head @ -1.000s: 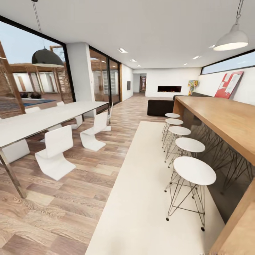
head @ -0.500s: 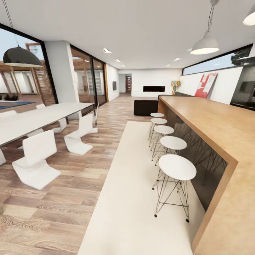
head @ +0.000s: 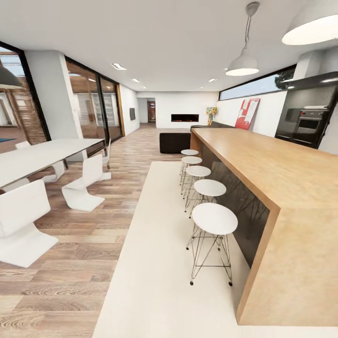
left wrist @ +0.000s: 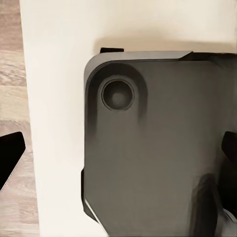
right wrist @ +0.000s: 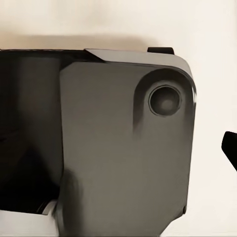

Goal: Set up a coffee station on the kitchen countertop: keep the coffee maker on the countertop, move the bottle of coffee from the kitchen shelf to the counter next to the coffee maker, place a paper coffee filter on top of the coffee maker, put the saucer next to the coffee maker with the coffee cup on the saucer, and place the electric kettle next to the coffee maker.

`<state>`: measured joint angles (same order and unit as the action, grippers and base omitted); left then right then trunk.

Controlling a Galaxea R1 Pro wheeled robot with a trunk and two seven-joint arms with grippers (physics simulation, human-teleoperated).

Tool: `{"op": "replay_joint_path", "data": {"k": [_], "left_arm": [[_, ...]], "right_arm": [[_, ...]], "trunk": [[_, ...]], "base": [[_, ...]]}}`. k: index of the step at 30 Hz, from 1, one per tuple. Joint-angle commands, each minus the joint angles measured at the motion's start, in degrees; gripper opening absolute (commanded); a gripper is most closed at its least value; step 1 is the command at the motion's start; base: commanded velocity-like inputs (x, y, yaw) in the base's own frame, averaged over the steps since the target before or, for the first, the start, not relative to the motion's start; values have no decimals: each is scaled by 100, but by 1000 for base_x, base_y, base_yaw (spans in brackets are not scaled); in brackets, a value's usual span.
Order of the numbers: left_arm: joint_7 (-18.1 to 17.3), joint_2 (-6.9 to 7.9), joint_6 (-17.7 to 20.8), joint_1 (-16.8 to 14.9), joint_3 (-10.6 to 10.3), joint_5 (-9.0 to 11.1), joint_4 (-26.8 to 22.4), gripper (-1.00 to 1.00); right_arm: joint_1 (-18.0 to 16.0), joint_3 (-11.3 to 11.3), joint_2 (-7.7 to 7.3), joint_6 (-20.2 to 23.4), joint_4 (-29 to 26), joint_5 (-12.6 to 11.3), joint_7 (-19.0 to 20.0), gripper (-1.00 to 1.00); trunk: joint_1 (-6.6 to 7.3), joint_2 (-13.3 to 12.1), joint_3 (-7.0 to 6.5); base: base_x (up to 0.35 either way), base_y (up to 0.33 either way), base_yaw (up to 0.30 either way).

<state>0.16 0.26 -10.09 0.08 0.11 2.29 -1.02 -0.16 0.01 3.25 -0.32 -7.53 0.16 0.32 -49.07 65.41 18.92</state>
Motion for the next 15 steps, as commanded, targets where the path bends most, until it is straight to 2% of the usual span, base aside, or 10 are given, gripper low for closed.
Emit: {"op": "replay_joint_path", "data": {"k": [1, 9, 15], "left_arm": [[2, 0, -15, 1, -3, 23, -3, 100], [-33, -30, -58, -21, -3, 26, -31, 100], [-73, -41, -42, -34, 7, 34, -439, 100]], "right_arm": [[-2, -1, 1, -3, -2, 2, 3, 100], [-2, -9, 1, -3, -2, 1, 3, 100], [-2, -8, -7, -5, -3, 2, -2, 100]], "trunk": [[23, -38, -13], [198, -359, -157], [330, -600, -265]], "base": [[0, 0, -267], [0, 0, -267], [0, 0, -267]]}}
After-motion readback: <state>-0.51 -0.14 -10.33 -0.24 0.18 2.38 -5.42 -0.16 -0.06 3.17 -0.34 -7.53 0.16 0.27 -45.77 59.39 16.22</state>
